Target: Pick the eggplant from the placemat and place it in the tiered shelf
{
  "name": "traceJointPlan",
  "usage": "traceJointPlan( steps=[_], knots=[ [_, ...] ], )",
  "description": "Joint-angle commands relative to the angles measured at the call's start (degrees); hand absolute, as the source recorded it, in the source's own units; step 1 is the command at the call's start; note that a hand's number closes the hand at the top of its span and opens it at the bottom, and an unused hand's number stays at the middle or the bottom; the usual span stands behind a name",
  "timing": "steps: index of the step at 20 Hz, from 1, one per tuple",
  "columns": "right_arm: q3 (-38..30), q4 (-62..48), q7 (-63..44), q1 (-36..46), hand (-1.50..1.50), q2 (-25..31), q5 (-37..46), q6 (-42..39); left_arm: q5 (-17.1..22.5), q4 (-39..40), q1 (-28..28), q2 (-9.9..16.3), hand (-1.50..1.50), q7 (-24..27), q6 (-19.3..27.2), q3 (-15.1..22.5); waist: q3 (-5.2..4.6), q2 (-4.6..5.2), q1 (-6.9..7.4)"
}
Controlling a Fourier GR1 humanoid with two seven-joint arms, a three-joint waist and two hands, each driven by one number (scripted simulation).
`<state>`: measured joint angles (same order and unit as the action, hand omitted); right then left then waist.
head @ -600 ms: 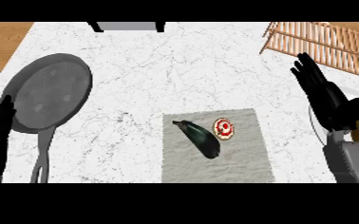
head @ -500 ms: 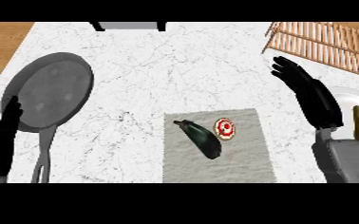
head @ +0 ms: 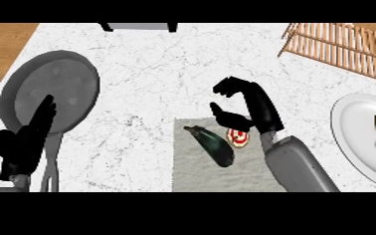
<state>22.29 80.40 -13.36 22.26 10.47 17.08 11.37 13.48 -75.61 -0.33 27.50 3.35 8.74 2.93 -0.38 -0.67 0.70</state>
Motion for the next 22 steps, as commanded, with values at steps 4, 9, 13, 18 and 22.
traceJointPlan(
  steps=[4,9,13,18,22],
  knots=[
    [21.9,4.0,-21.6,-0.6,-1.5,-10.2,15.7,11.1,2.6,-2.6,-0.4,-1.1,0.0,-4.6,-2.2,0.4,0.28,0.14,-0.13],
    [24.9,3.4,-38.9,5.4,-1.5,-9.4,31.1,1.4,2.2,-1.3,0.1,0.0,0.0,-4.6,-2.1,-0.9,0.14,-0.18,-1.45],
    [22.2,5.6,-51.1,14.8,-1.5,-10.4,30.5,-15.8,3.1,-1.8,0.9,0.1,0.0,-5.2,-3.6,-1.1,0.19,0.06,-0.99],
    [26.5,3.1,-57.0,15.6,-1.5,-10.4,21.0,-31.4,2.9,-2.4,1.6,-0.7,0.0,-6.5,-3.2,-0.5,0.18,0.4,-0.24],
    [27.3,-1.5,-57.3,17.0,-1.5,-10.4,16.9,-40.2,2.8,-1.6,1.6,-1.2,0.0,-5.6,-3.4,-0.6,0.15,0.53,-0.14]
  ],
)
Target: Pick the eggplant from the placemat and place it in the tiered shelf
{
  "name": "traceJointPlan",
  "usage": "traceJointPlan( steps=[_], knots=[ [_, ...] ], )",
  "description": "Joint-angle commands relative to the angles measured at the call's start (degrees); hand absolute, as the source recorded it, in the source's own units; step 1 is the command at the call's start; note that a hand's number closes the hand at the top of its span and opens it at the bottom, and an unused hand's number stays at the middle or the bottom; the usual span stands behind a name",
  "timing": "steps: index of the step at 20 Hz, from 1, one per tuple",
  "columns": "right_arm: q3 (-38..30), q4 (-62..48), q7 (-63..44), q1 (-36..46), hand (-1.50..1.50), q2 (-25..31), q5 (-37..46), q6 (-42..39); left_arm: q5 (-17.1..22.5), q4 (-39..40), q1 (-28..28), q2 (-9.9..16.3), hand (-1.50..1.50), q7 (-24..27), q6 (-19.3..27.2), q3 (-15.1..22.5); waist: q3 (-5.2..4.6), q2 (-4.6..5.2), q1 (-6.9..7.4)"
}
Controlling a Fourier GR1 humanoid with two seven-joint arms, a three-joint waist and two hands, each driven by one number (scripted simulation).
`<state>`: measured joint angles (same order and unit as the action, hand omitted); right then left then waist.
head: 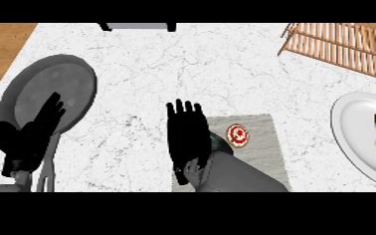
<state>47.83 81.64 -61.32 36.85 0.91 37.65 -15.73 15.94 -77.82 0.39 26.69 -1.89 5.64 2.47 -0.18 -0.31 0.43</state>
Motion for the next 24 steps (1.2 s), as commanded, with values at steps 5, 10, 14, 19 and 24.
traceJointPlan(
  steps=[5,10,14,19,24],
  knots=[
    [-1.1,-6.1,-9.2,6.4,-1.5,-0.6,-6.1,-19.9,-1.0,1.3,1.0,-1.0,0.0,0.2,0.6,0.1,0.02,0.21,-0.55],
    [-1.0,-7.5,-9.9,6.3,-1.5,-0.8,-6.8,-21.6,-1.0,-1.7,-0.6,-1.0,0.0,-1.2,0.6,0.1,0.13,0.02,-0.37],
    [-3.4,-8.4,-8.3,7.1,-1.5,-0.3,-6.7,-23.7,-1.8,-2.0,-1.7,-2.0,0.0,0.6,0.5,0.2,0.14,0.09,-0.32],
    [-4.3,-12.4,-6.6,7.0,-1.5,-0.7,-3.6,-23.1,-2.1,-0.8,-0.9,-1.1,0.0,-0.2,-0.2,-1.3,0.13,0.2,-0.33],
    [-2.9,-7.2,-0.6,-0.3,-1.5,4.6,1.2,-21.8,-2.7,-1.2,-1.3,-2.8,0.0,-0.1,-0.3,-1.7,0.17,0.15,-0.74]
  ],
)
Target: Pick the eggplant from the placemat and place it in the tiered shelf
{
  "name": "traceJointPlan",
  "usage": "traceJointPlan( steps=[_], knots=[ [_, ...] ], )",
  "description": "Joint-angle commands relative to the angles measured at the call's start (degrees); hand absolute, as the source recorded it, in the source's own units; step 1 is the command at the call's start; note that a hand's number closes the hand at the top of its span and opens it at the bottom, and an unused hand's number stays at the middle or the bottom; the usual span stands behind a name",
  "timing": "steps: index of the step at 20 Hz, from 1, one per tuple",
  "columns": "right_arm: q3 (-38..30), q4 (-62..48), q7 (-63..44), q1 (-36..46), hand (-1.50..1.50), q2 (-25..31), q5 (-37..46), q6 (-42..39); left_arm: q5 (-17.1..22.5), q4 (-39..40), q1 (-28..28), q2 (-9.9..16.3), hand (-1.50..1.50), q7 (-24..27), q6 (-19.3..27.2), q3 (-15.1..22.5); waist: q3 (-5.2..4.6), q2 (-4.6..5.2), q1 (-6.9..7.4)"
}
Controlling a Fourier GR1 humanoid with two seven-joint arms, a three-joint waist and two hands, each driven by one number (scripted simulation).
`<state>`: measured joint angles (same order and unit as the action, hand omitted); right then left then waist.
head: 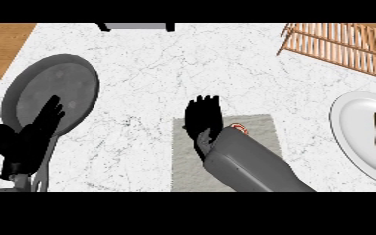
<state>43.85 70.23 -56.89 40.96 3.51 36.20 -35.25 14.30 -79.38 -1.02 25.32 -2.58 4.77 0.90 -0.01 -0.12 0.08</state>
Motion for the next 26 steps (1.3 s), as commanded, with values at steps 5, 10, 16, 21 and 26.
traceJointPlan(
  steps=[5,10,16,21,26],
  knots=[
    [-3.7,5.2,0.7,-4.9,-1.5,4.5,5.0,-5.0,-1.5,-3.0,-2.0,-1.6,0.0,-1.0,-0.4,-1.2,0.02,-0.02,-0.07],
    [-2.3,-3.8,2.1,-6.7,-1.5,-2.9,12.5,0.8,-2.4,-4.7,-0.4,-1.4,0.0,-3.8,-1.1,-2.5,0.03,0.09,0.25],
    [-5.9,-5.1,5.8,-9.5,1.5,-2.1,14.8,1.1,-4.4,-3.3,-0.1,-4.4,0.0,-4.1,-0.7,-2.6,0.02,0.11,0.14],
    [-5.7,-7.3,10.1,-7.7,1.5,-3.1,17.5,0.0,-3.5,-0.8,2.4,-2.6,0.0,-3.7,-4.1,-5.5,0.02,0.14,0.21],
    [-3.5,-2.7,10.4,-10.7,1.5,-2.2,21.3,0.5,-3.6,2.5,4.5,-2.3,0.0,-3.5,-5.4,-7.0,0.01,0.1,-0.11]
  ],
)
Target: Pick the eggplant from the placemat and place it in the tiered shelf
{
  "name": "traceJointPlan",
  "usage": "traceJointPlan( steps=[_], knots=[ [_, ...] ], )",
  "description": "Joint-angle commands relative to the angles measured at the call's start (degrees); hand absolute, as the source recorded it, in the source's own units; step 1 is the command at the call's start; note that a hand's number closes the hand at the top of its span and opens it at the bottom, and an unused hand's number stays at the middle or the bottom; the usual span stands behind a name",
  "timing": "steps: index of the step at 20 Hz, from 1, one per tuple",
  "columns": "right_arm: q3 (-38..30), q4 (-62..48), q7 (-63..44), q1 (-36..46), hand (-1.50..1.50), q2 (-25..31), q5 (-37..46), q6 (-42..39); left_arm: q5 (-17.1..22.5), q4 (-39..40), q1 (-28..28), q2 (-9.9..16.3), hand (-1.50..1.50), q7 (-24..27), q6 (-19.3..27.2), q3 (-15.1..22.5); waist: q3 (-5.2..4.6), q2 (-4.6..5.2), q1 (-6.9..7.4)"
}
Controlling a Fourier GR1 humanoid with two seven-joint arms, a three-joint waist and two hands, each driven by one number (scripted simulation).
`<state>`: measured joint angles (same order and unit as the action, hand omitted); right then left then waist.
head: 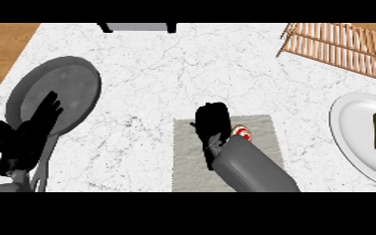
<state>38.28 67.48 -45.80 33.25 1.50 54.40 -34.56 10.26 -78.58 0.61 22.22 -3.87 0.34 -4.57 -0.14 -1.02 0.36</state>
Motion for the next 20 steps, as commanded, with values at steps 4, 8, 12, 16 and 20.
traceJointPlan(
  steps=[4,8,12,16,20],
  knots=[
    [0.1,6.5,4.3,-2.5,1.5,2.7,4.9,-1.4,-2.1,-2.0,-1.4,-1.2,0.0,-0.8,-0.4,-0.9,0.15,0.94,-0.29],
    [-14.2,10.2,13.6,-2.0,1.5,16.7,0.2,13.6,-0.7,-3.0,-3.6,-0.7,0.0,-0.7,-0.5,-1.2,0.33,0.91,-1.36],
    [-26.0,12.4,23.3,-5.2,1.5,25.3,-5.8,20.2,-1.0,-3.3,-2.4,-0.7,0.0,-1.7,0.6,-1.7,0.37,0.94,-2.24],
    [-33.3,14.5,28.6,-6.8,1.5,29.4,-10.3,20.4,-2.0,-2.1,-2.5,-2.3,0.0,0.0,0.3,-0.5,0.16,0.94,-1.25],
    [-40.7,20.6,26.0,-6.0,1.5,31.2,-16.5,15.4,-1.1,-4.2,-2.0,-0.9,0.0,-2.9,-0.6,-1.7,0.14,0.76,-1.06]
  ],
)
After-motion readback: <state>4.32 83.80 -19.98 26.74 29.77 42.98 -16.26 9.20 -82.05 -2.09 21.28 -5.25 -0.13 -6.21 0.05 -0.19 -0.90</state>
